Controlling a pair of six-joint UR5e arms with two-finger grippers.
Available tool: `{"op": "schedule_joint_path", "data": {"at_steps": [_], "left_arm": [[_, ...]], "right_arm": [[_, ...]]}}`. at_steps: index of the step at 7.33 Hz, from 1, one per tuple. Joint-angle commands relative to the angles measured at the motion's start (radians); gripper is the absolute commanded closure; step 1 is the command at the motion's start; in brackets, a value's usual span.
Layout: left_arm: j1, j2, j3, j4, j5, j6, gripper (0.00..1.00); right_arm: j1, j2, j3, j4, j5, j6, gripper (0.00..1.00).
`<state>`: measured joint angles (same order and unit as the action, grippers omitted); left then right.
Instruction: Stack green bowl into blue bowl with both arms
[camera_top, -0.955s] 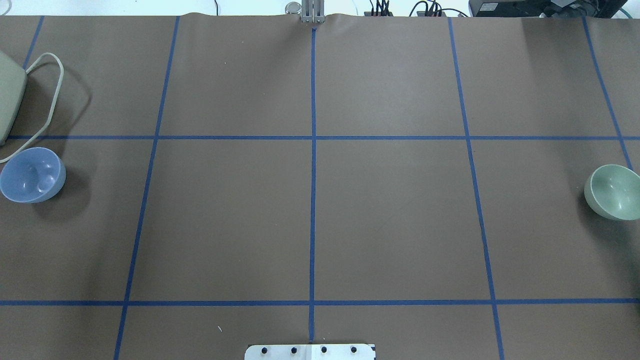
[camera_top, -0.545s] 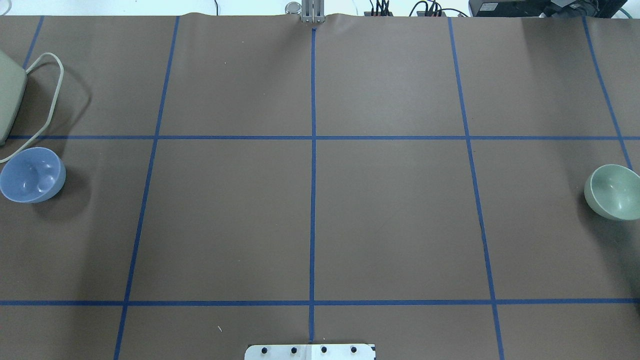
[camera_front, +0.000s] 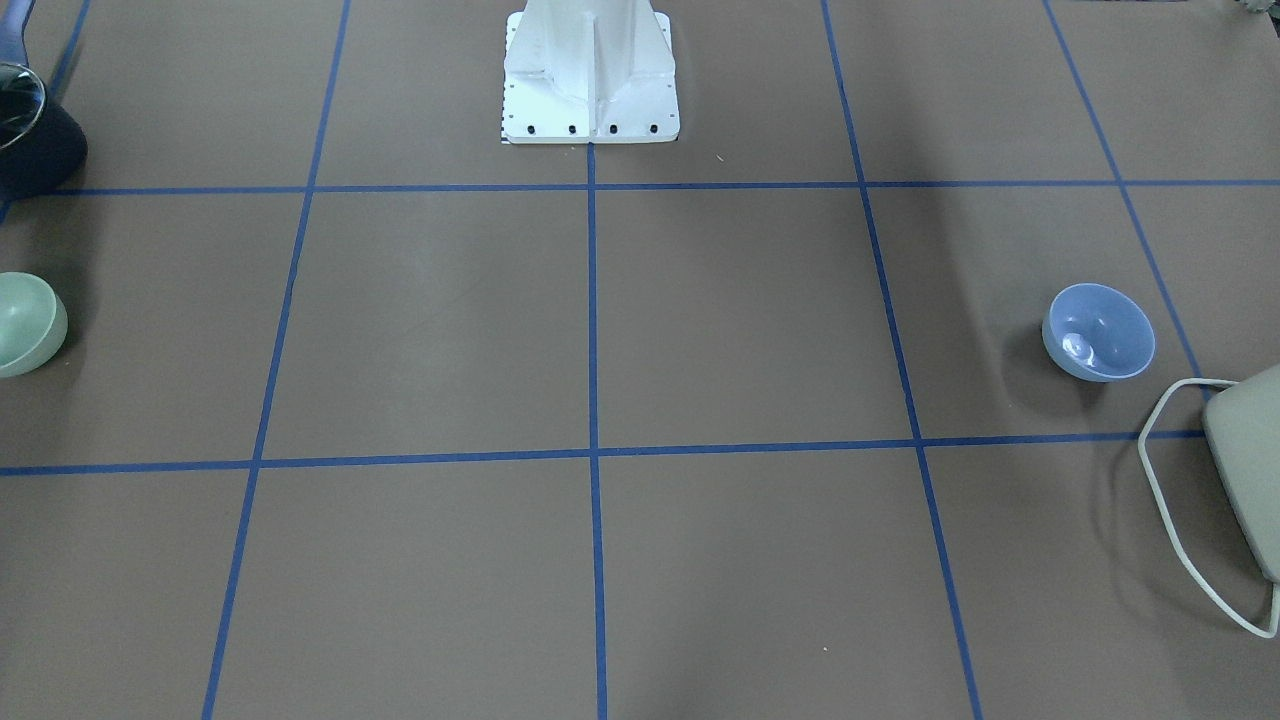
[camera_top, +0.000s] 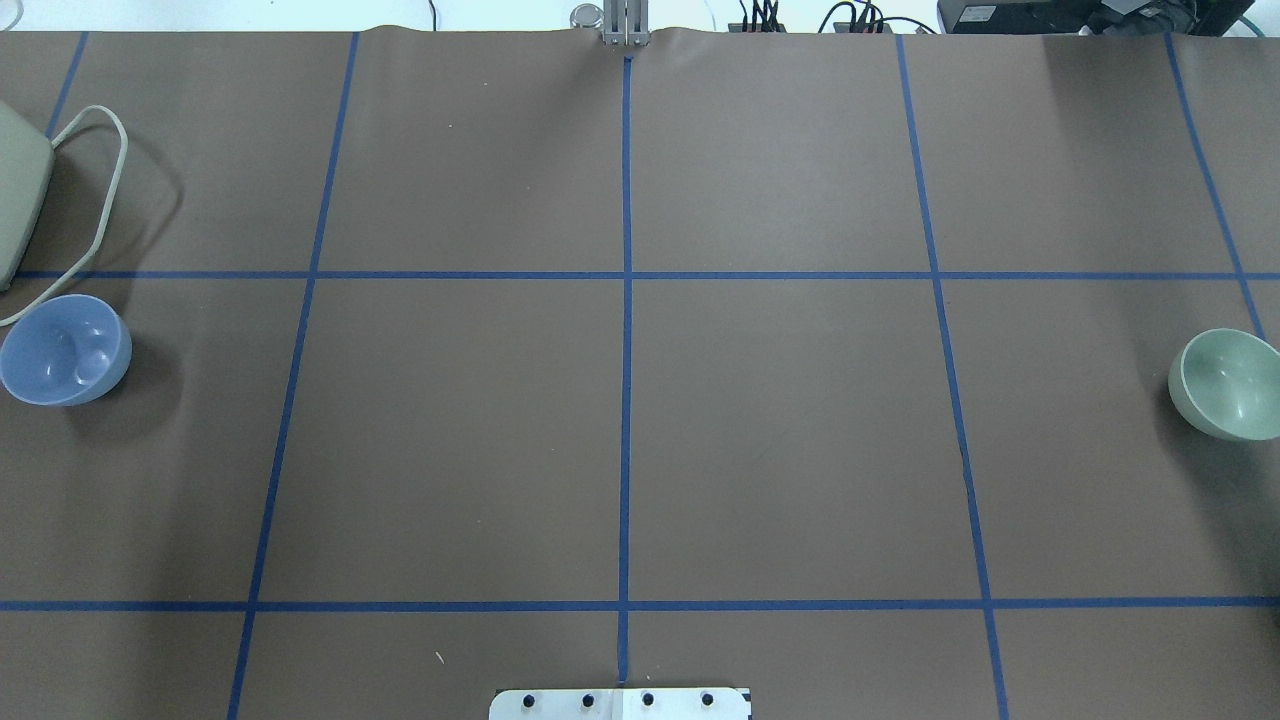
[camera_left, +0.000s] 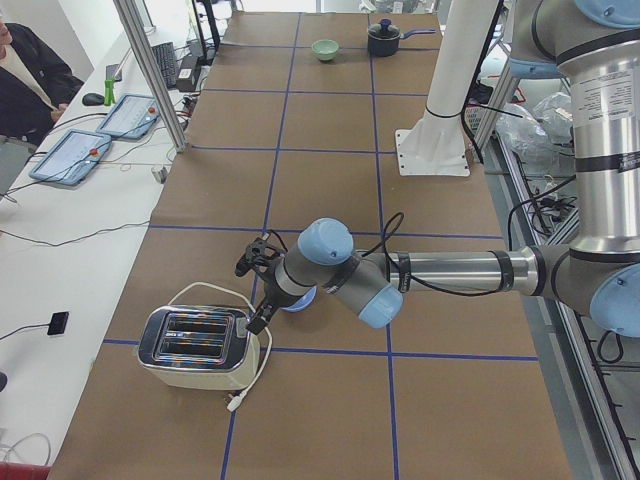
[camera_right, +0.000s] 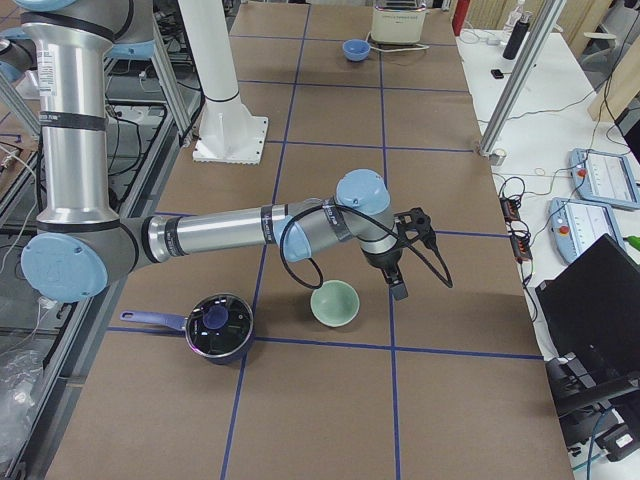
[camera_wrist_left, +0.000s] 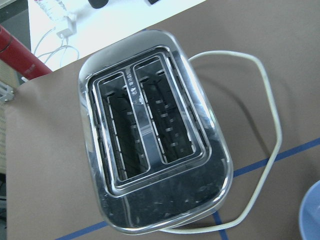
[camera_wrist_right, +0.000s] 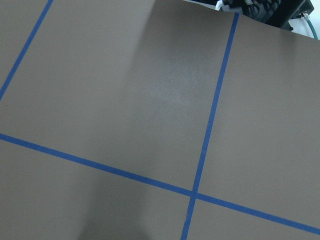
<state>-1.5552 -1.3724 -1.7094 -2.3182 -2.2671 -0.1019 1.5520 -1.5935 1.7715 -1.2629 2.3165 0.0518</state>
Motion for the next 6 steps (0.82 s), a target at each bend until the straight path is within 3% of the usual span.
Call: {"op": "schedule_joint_path", "data": {"at_steps": [1,2,4,6], "left_arm": [[0.009,0.044,0.002,-0.026,-0.165,-0.254,0.0],[0.01,0.059,0.001,-0.041,-0.246,-0.479,0.01],[0.084,0.088,0.005,-0.061,-0.238,-0.629,0.01],[0.217,0.073,0.005,-0.064,-0.107,-0.75,0.02]], "right_arm": [[-0.057,0.009,0.015,0.01,0.006,0.154,0.0],[-0.097,0.009,0.02,0.011,0.003,0.192,0.0],[-0.105,0.003,0.019,0.017,0.009,0.207,0.0],[-0.107,-0.003,0.019,0.02,0.009,0.206,0.0]]}}
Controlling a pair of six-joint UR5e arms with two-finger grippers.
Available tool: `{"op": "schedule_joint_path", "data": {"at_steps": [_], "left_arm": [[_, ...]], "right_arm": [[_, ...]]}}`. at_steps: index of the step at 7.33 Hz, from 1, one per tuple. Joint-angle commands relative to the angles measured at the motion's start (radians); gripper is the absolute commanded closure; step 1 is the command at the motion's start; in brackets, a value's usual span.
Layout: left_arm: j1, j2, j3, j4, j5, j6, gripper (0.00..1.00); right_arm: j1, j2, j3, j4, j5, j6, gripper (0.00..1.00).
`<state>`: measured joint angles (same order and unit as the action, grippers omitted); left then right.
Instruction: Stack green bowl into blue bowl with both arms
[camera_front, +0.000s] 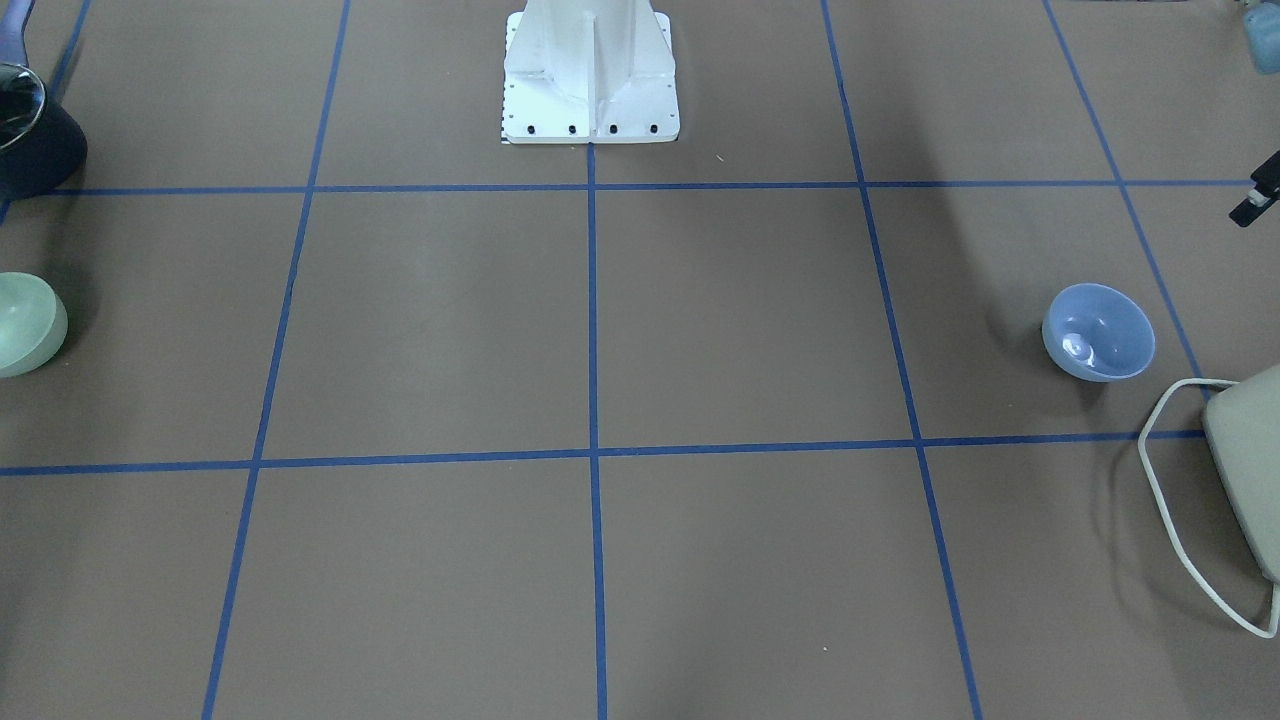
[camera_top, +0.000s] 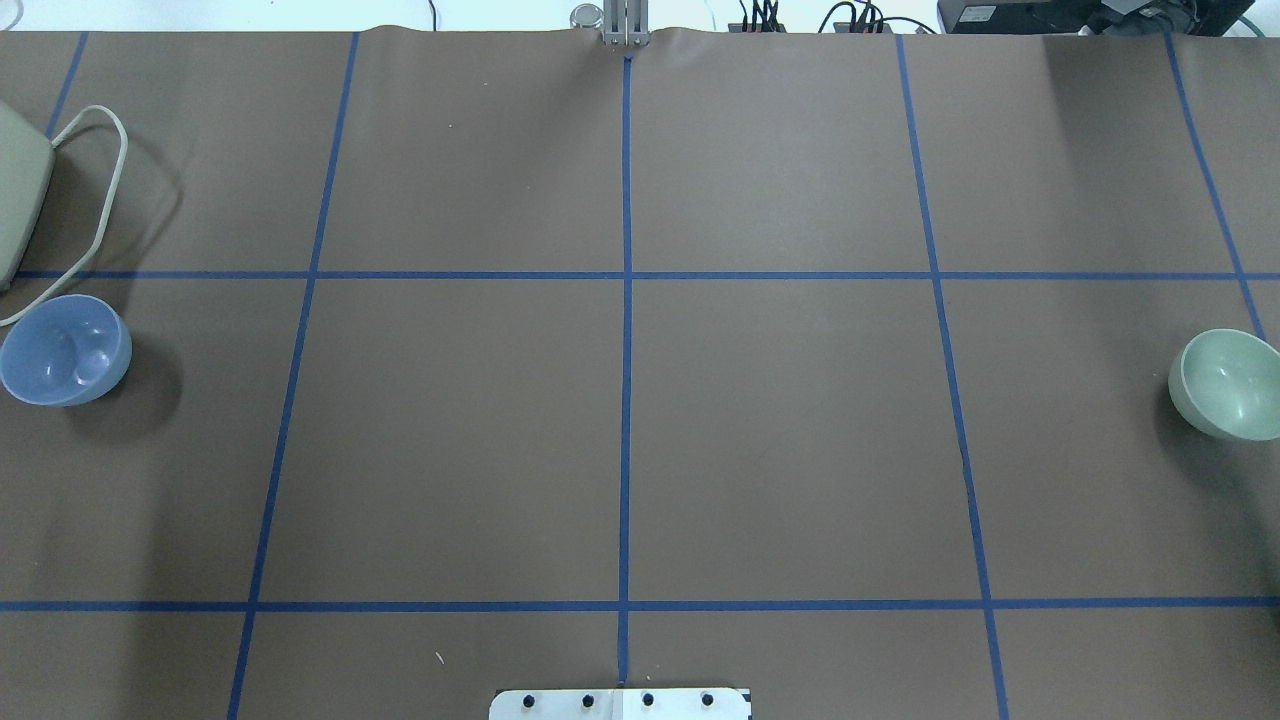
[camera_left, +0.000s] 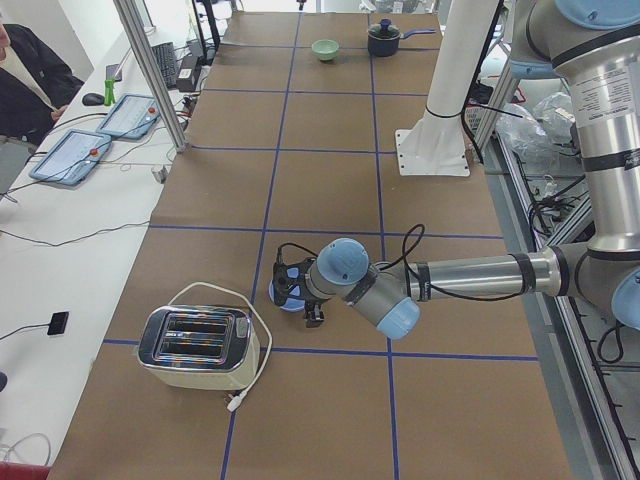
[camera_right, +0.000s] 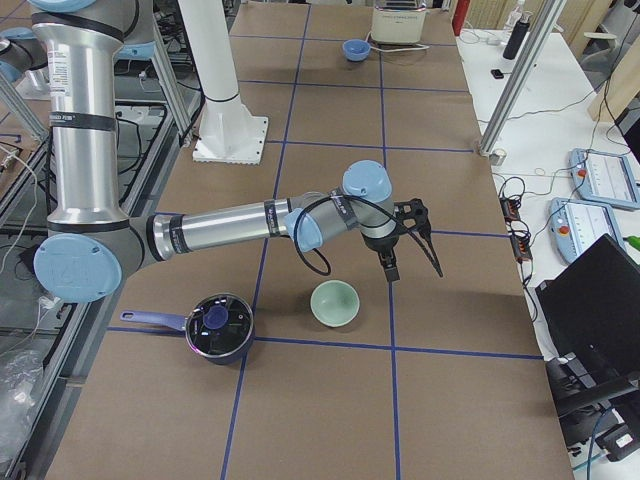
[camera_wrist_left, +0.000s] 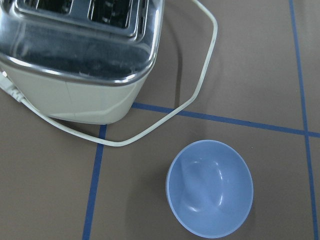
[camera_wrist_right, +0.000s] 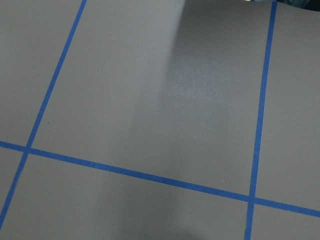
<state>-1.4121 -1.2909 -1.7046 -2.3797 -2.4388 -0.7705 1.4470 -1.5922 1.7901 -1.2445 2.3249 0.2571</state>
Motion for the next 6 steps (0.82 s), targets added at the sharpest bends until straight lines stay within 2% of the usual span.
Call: {"op": "schedule_joint_path", "data": {"at_steps": [1,2,4,6], "left_arm": [[0.132,-0.036,0.002,-0.004,0.139,-0.178,0.04],[0.198,-0.054,0.014,-0.004,0.22,-0.235,0.05],[0.225,-0.119,0.08,-0.009,0.239,-0.283,0.07],[0.258,-0.14,0.13,-0.048,0.274,-0.335,0.07]], "right_arm": [[0.0,-0.006,0.0,0.002,0.001,0.001,0.0],[0.0,-0.006,0.0,0.002,-0.001,0.001,0.0],[-0.002,-0.014,-0.001,0.003,-0.001,0.001,0.0],[0.0,-0.015,-0.001,0.003,-0.001,0.001,0.0]]}}
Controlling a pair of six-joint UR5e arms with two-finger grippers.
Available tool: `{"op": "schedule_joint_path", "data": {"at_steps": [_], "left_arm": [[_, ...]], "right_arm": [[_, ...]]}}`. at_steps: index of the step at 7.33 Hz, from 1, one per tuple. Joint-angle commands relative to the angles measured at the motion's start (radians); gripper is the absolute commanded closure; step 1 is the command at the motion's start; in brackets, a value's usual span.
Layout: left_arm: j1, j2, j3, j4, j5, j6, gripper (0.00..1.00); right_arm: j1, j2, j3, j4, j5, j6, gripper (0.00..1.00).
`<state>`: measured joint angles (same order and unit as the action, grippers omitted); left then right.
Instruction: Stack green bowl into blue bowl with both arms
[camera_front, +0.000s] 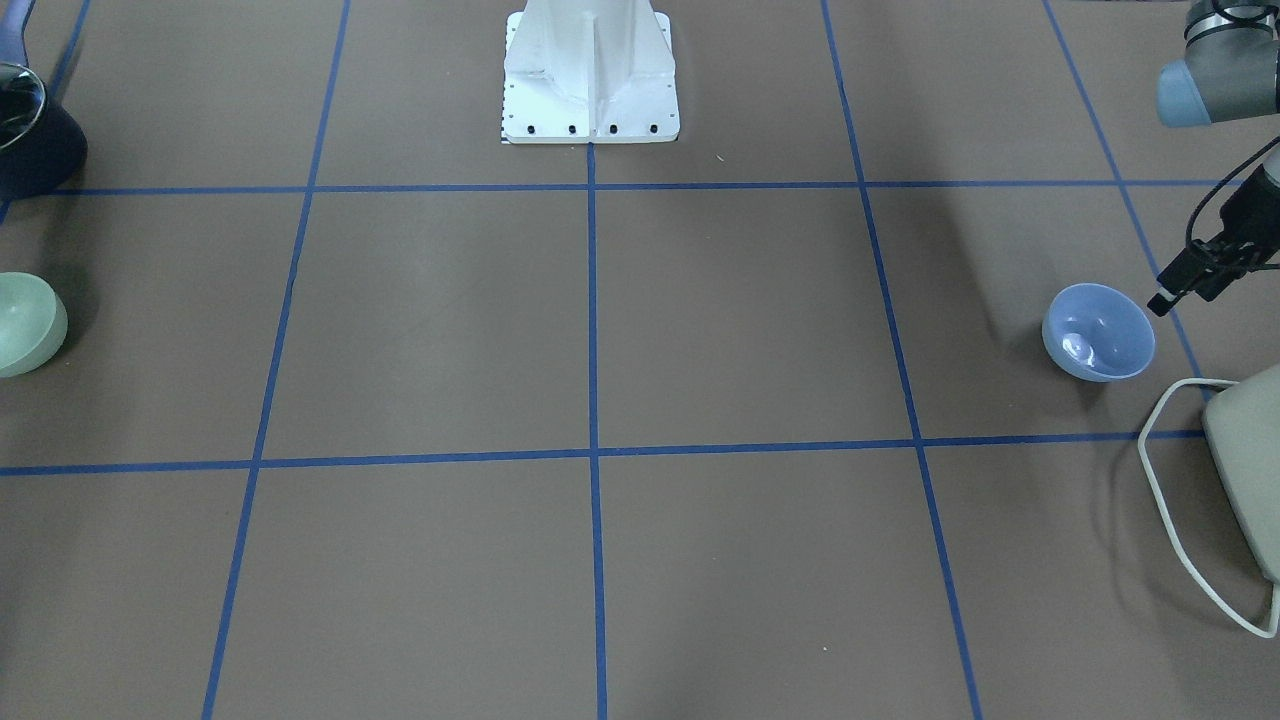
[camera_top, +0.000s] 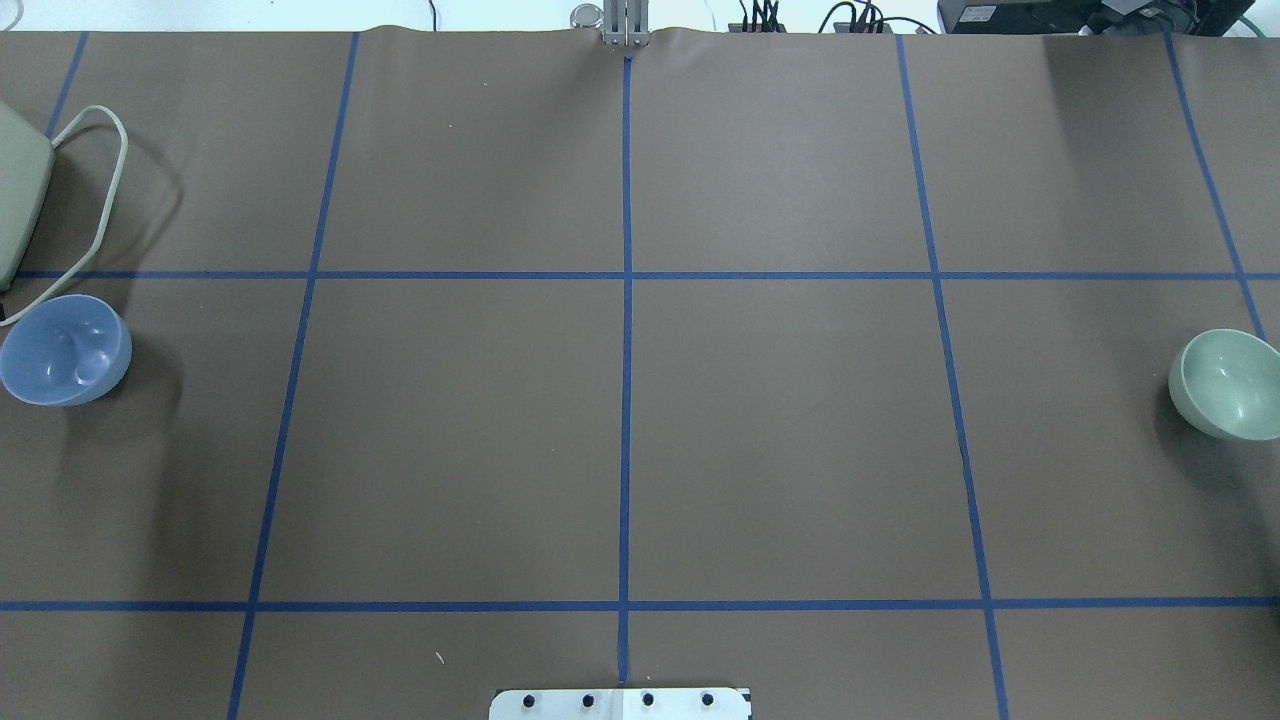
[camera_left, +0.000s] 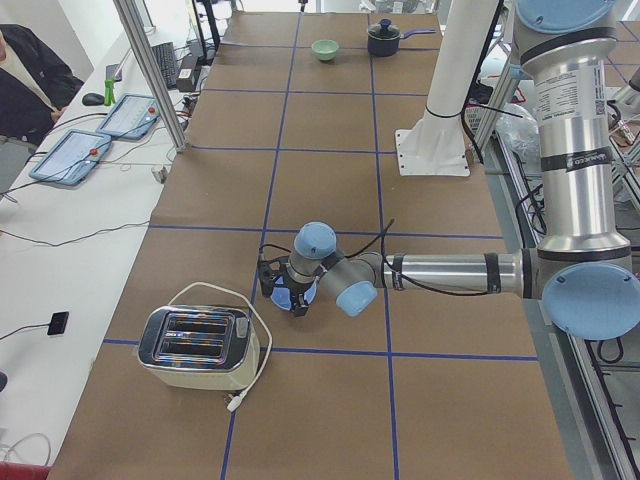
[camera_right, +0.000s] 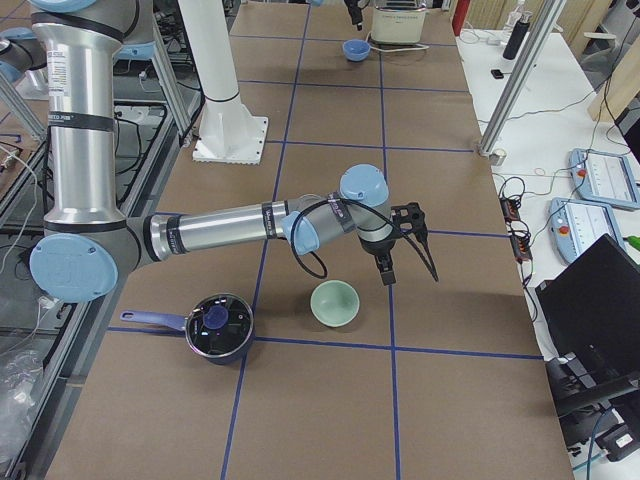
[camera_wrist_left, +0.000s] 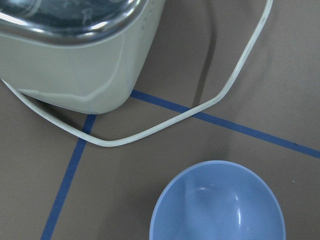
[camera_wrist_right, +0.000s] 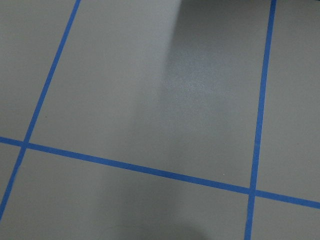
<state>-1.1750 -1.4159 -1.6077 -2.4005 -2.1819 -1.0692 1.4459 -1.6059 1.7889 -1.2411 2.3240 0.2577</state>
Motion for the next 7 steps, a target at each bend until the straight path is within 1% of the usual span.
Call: {"op": "schedule_joint_path", "data": {"at_steps": [1,3,4,5,6,7], "left_arm": [[0.067,-0.017,0.075,-0.102,0.068,-0.09,0.07],[0.098,-0.035,0.153,-0.195,0.079,-0.109,0.07],[0.104,-0.035,0.161,-0.212,0.083,-0.11,0.23],[0.107,-0.035,0.161,-0.215,0.083,-0.103,0.66],[0.112,-0.031,0.161,-0.236,0.082,-0.101,0.97],[0.112,-0.025,0.161,-0.255,0.082,-0.1,1.0]], "right_arm": [[0.001,-0.002,-0.002,0.0,-0.002,0.0,0.0],[0.001,0.0,-0.002,0.0,-0.003,0.0,0.0],[-0.001,0.0,-0.003,0.0,-0.005,0.0,0.0],[0.001,0.0,-0.003,0.0,-0.003,0.0,0.0],[0.001,0.0,-0.003,0.0,-0.005,0.0,0.0],[0.001,0.0,-0.003,0.0,-0.005,0.0,0.0]]}}
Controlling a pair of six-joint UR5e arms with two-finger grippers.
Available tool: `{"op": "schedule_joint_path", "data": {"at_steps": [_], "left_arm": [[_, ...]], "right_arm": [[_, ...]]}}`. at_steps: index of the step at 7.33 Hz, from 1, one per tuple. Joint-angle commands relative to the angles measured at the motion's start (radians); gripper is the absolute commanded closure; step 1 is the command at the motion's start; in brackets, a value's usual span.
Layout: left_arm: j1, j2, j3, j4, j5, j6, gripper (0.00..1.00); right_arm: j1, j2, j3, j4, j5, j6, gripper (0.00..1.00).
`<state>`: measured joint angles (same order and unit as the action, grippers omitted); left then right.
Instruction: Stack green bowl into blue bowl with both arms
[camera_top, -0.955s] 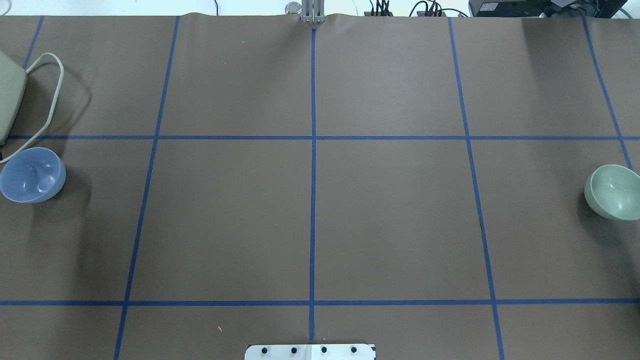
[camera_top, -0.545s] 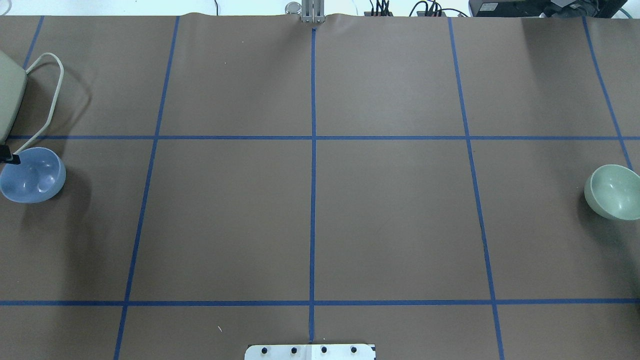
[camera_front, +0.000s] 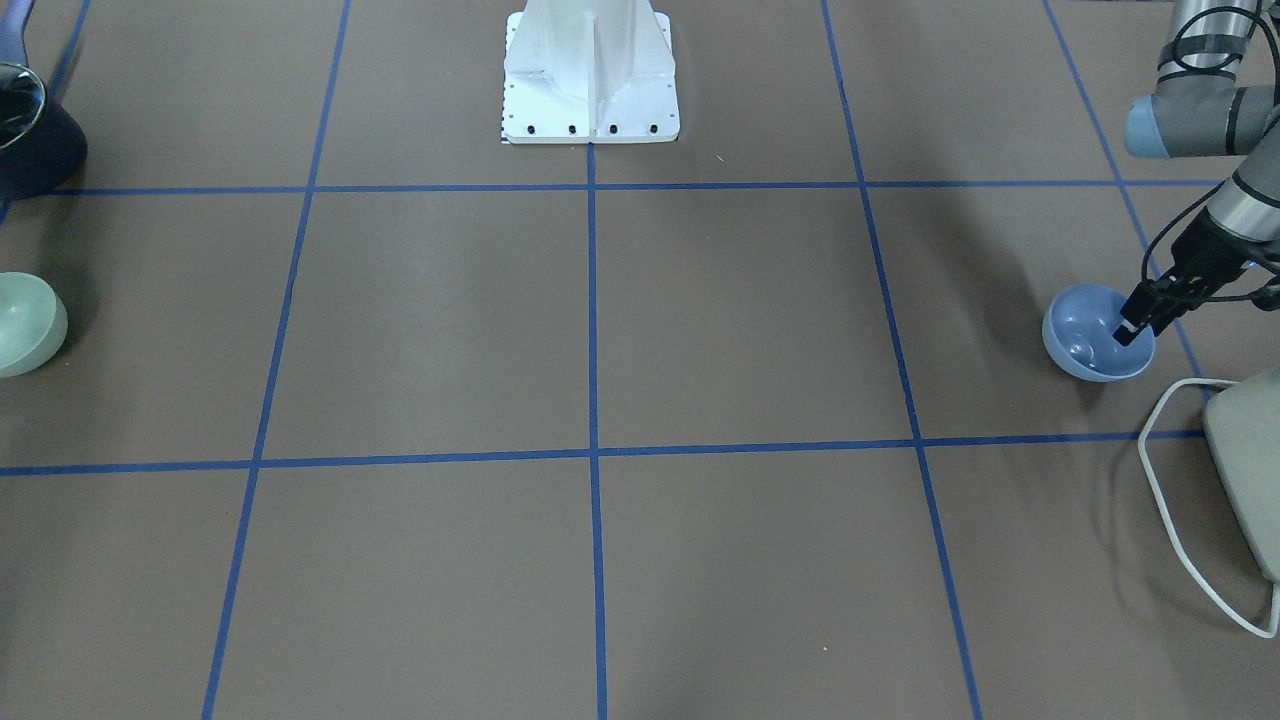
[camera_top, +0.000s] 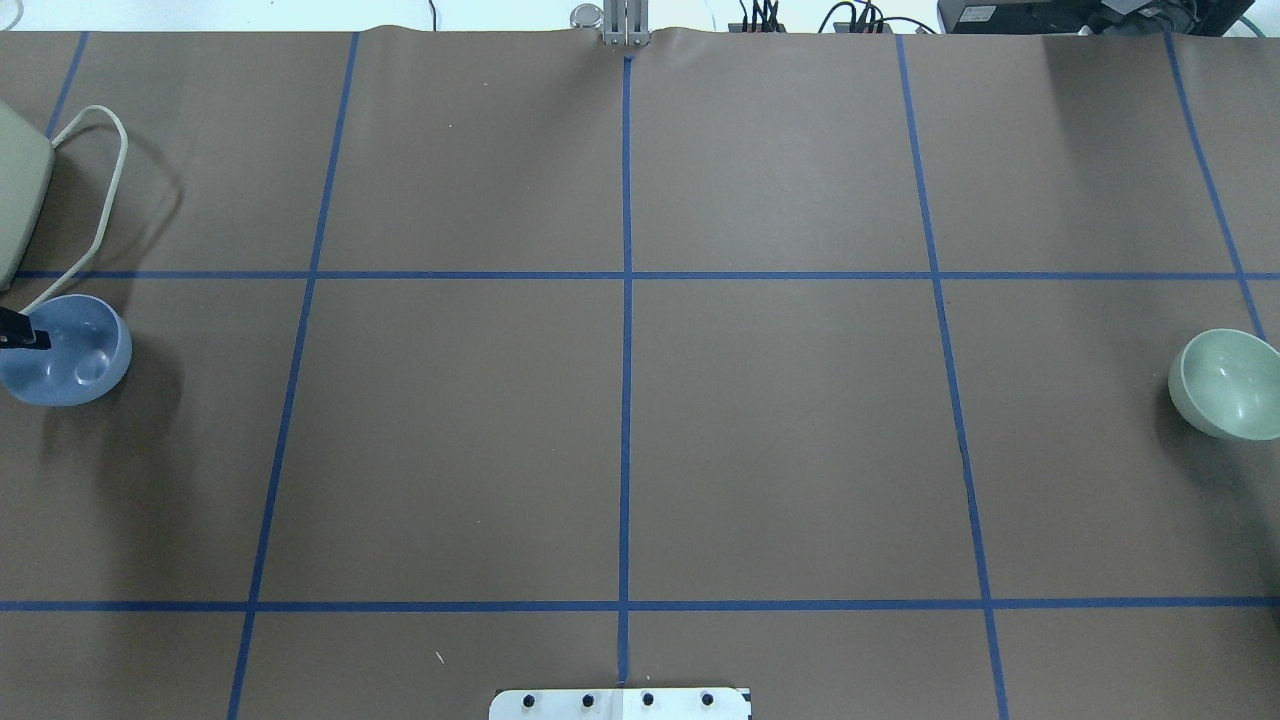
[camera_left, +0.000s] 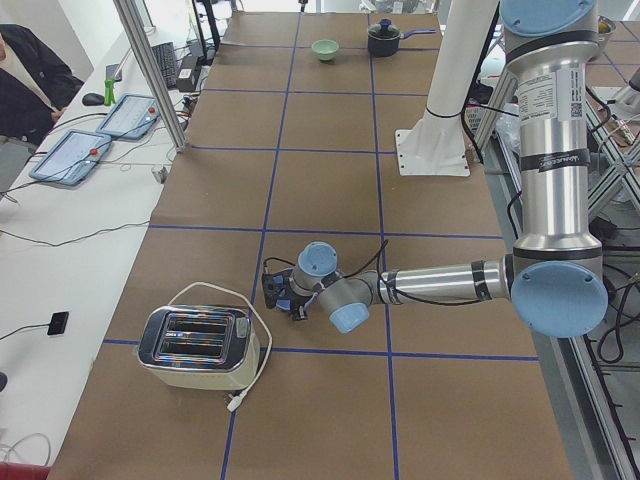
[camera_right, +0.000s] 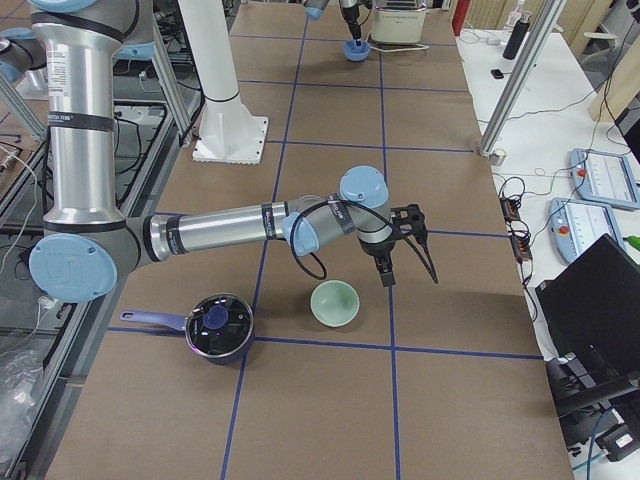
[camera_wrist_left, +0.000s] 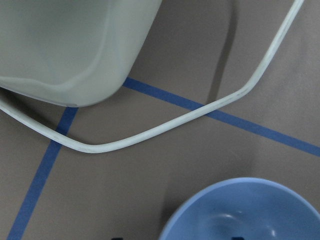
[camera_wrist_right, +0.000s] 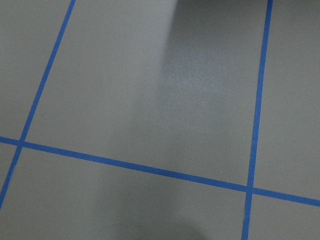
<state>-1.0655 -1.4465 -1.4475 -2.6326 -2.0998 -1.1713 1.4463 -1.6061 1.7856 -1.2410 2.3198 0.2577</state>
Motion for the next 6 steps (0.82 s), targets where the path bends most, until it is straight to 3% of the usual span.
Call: {"op": "schedule_joint_path", "data": {"at_steps": [1,4,5,6], "left_arm": [[0.002,0.006,-0.001,-0.023,0.0,0.002,1.0],[0.002,-0.018,-0.069,0.002,-0.046,-0.001,1.0],[0.001,-0.075,-0.106,0.069,-0.069,-0.005,1.0],[0.001,-0.172,-0.146,0.221,-0.062,-0.007,1.0]], "right_arm": [[0.0,0.0,0.0,0.0,0.0,0.0,0.0],[0.0,-0.001,-0.002,0.0,0.001,0.0,0.0],[-0.001,-0.001,-0.003,0.0,0.001,0.0,0.0],[0.0,-0.001,-0.005,0.0,0.001,0.002,0.0]]}}
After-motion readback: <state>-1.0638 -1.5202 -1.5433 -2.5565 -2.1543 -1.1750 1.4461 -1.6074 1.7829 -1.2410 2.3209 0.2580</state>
